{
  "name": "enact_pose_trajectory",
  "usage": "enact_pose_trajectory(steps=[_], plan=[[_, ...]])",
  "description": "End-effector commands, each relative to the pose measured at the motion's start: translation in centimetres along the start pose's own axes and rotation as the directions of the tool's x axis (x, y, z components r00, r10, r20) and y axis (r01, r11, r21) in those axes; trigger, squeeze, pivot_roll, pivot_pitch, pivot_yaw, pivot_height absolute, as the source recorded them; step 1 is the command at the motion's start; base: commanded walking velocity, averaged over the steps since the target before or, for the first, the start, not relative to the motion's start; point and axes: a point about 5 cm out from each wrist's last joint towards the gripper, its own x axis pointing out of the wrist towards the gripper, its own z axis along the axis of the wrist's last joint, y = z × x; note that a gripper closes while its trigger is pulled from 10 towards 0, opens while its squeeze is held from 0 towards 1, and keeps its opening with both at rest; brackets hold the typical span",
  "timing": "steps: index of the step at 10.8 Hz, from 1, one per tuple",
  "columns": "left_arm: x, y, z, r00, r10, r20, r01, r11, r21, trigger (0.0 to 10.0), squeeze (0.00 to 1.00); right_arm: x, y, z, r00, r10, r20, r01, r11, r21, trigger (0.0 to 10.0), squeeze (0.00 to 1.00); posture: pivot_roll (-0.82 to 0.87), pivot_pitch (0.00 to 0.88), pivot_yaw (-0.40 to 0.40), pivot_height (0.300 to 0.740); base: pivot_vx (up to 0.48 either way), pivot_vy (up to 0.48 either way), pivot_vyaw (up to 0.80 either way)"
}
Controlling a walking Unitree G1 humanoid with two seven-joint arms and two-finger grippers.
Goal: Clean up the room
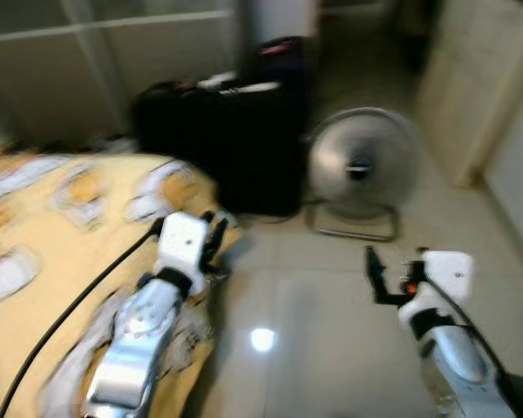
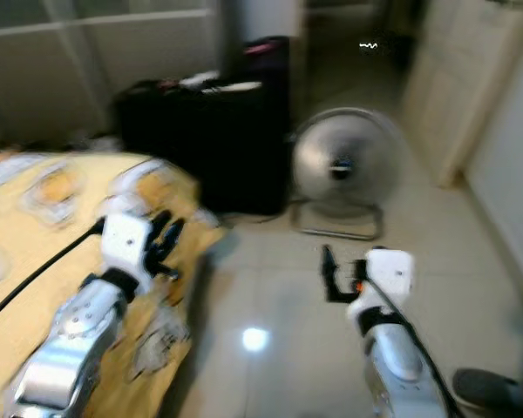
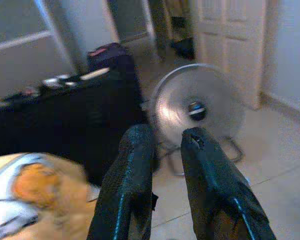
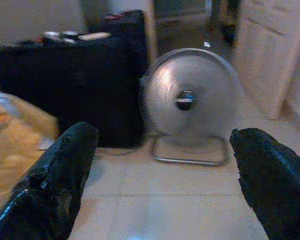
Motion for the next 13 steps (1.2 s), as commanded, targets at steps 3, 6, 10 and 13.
enact_pose_trajectory(steps=[3,6,10,13], plan=[[-0.22,0.59,0.01,1.0,0.016,0.001,-0.016,1.0,0.019,10.0,0.0,0.08,0.33,0.2,1.0,0.014,0.011,-0.014,1.0,0.006,10.0,0.0,-0.11,0.0,0.115,0.74,0.45,0.0,0.0],[-0.28,0.54,-0.11,1.0,0.016,-0.002,-0.016,1.0,0.02,10.0,0.0,0.04,0.28,0.13,1.0,0.017,0.009,-0.017,1.0,0.001,10.0,0.0,-0.11,0.0,0.113,0.74,0.451,0.0,0.0],[-0.36,0.44,-0.28,1.0,0.01,-0.008,-0.01,1.0,0.023,10.0,0.0,0.0,0.43,0.0,1.0,0.026,0.004,-0.026,1.0,-0.004,10.0,0.0,-0.11,0.0,0.111,0.74,0.45,0.0,0.0],[-0.49,0.27,-0.5,1.0,0.005,-0.014,-0.005,1.0,0.022,10.0,0.0,-0.09,0.35,-0.11,1.0,0.025,0.001,-0.025,1.0,-0.008,10.0,0.0,-0.11,0.0,0.112,0.74,0.449,0.0,0.0]])
